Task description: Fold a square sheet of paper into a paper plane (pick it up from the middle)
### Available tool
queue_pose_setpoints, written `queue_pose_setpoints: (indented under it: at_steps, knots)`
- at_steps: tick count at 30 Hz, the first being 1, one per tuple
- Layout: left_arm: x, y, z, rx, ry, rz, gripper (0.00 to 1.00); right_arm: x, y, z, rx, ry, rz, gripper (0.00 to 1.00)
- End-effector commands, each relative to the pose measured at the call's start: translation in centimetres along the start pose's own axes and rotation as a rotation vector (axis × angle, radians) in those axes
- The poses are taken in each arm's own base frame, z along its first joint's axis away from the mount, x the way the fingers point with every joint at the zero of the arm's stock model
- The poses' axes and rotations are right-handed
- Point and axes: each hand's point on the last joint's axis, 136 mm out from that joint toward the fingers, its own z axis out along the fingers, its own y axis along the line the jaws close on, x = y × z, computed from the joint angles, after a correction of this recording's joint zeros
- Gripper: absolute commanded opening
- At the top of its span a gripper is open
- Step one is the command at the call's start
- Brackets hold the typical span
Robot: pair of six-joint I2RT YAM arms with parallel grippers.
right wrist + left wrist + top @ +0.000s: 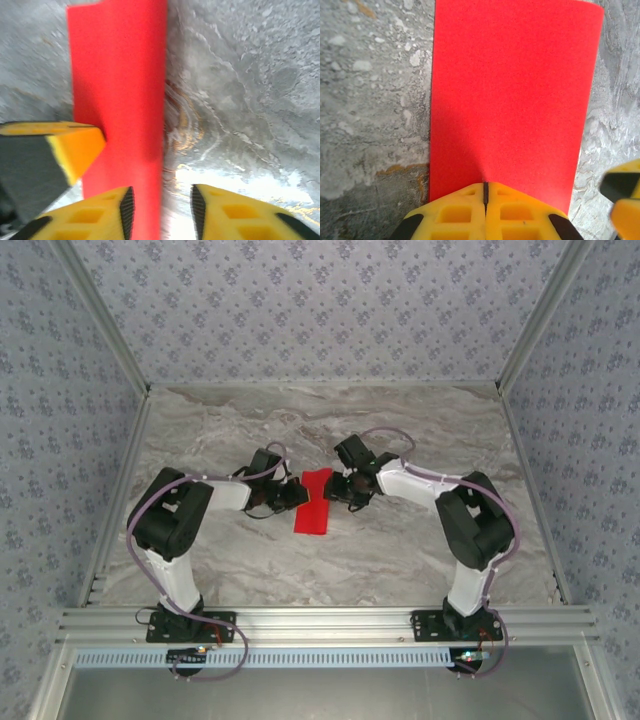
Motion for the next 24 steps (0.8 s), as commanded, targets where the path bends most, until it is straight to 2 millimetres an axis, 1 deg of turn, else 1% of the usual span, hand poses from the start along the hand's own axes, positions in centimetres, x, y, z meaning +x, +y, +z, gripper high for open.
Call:
queue_pose_setpoints:
  at_steps: [1, 2, 4, 5, 6, 8, 10, 13, 18, 24]
  knots:
    - [4.5, 7.9, 1.3, -0.265, 0.100, -0.081, 0.01, -0.8, 1.3, 0.2, -0.042, -0.056, 0.012, 0.23]
    - [4.6, 8.0, 1.3, -0.269, 0.102, -0.083, 0.00, -0.8, 2.0, 0.5, -0.065, -0.050, 0.006, 0.16]
    - [4.8, 8.2, 1.3, -0.274, 0.103, -0.080, 0.00, -0.5, 3.1, 1.3, -0.093, -0.037, -0.005, 0.04]
    - [4.9, 8.3, 1.3, -0.278, 0.105, -0.082, 0.00, -0.4, 3.5, 1.7, -0.105, -0.031, -0.010, 0.00]
    - [5.1, 8.6, 1.3, -0.283, 0.108, -0.085, 0.00, -0.2, 3.6, 2.2, -0.107, -0.020, -0.006, 0.00]
    - [5.3, 8.8, 1.4, -0.287, 0.114, -0.090, 0.00, -0.9, 4.8, 2.6, -0.135, -0.028, -0.007, 0.00]
    - [5.4, 8.8, 1.4, -0.289, 0.114, -0.091, 0.00, -1.0, 4.6, 3.1, -0.124, -0.027, 0.002, 0.00]
    - [5.6, 9.1, 1.4, -0.299, 0.117, -0.095, 0.00, -1.0, 3.9, 3.9, -0.099, -0.014, 0.004, 0.00]
    - [5.8, 9.4, 1.3, -0.312, 0.122, -0.100, 0.00, -0.8, 3.5, 5.0, -0.085, 0.026, -0.009, 0.00]
    - [6.0, 9.8, 1.4, -0.334, 0.131, -0.104, 0.00, -0.1, 1.5, 6.0, -0.043, 0.062, 0.006, 0.00]
